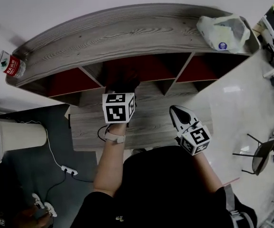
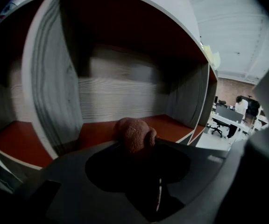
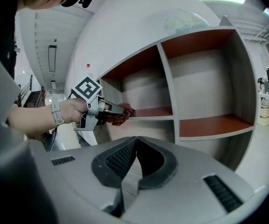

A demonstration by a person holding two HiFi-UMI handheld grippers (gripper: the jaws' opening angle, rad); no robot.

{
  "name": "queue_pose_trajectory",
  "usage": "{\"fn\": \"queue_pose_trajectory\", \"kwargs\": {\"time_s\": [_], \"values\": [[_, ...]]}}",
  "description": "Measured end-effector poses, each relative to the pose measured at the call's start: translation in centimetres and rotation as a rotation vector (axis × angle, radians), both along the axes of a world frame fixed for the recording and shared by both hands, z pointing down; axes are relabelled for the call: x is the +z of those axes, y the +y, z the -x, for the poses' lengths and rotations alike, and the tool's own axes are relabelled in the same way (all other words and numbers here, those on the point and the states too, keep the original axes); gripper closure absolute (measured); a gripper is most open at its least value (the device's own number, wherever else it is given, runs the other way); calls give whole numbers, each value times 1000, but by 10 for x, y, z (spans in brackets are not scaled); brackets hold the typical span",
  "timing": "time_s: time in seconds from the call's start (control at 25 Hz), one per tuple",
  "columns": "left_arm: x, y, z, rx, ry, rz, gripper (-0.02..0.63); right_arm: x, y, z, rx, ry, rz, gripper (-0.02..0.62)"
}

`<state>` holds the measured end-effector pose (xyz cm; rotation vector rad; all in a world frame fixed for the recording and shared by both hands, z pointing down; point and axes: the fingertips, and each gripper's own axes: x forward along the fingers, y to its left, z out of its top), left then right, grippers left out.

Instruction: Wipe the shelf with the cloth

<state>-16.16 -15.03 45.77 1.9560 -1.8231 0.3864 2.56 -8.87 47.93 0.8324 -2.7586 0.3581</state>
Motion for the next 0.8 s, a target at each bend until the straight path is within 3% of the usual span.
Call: {"fn": "queue_pose_trajectory", "kwargs": {"time_s": [0.16, 0.36, 0.56, 0.68, 0.8], "values": [[1, 17, 44, -123, 22, -11, 455, -1, 5, 23, -68, 8, -10, 597], [0, 20, 54, -192, 45, -29, 453, 0, 5, 34, -103, 14, -11, 597], [-4, 15, 52, -204, 70, -18, 436, -1, -2, 33, -104, 10, -12, 597], [-10, 8, 47, -185, 111, -28, 387, 0, -8, 31, -100, 10, -11, 597], [-11, 1, 44, -178, 94, -17, 368, 1, -13, 30, -96, 8, -12, 597]]}}
